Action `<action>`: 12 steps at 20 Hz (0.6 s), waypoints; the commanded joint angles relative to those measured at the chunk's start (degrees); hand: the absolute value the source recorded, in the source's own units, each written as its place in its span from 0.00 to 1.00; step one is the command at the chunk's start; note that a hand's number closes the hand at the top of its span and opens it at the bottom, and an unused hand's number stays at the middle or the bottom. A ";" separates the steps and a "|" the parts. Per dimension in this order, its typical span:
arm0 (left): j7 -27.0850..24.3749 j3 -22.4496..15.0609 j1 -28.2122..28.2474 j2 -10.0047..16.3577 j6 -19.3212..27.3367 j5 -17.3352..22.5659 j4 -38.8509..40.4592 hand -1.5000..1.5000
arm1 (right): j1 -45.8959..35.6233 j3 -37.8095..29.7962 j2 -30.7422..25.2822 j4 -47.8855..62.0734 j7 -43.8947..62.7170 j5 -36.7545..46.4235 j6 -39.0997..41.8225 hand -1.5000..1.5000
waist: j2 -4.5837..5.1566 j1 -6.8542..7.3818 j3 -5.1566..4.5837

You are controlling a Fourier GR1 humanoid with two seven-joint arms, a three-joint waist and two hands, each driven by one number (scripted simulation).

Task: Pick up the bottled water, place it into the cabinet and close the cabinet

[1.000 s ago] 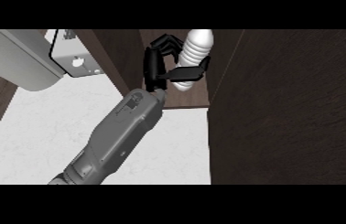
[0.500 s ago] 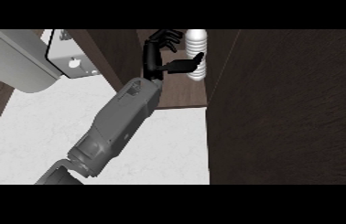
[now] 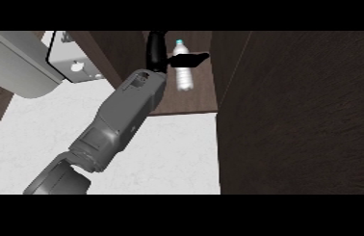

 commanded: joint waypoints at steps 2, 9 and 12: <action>-0.30 2.37 -1.76 -0.72 -2.35 0.59 1.56 0.00 | 1.10 -1.53 0.66 -2.90 0.86 -3.27 0.65 0.00 | -0.36 0.59 0.01; -5.26 5.17 -2.47 -0.74 -7.87 2.71 -2.78 0.00 | 0.35 1.41 1.71 -7.74 4.59 -1.52 -2.02 0.00 | -0.51 1.32 -0.04; -6.85 5.60 1.94 -0.75 -13.47 4.50 -6.50 0.00 | -0.20 -0.02 1.08 -6.68 3.98 -3.16 -1.88 0.00 | -0.74 1.94 -0.03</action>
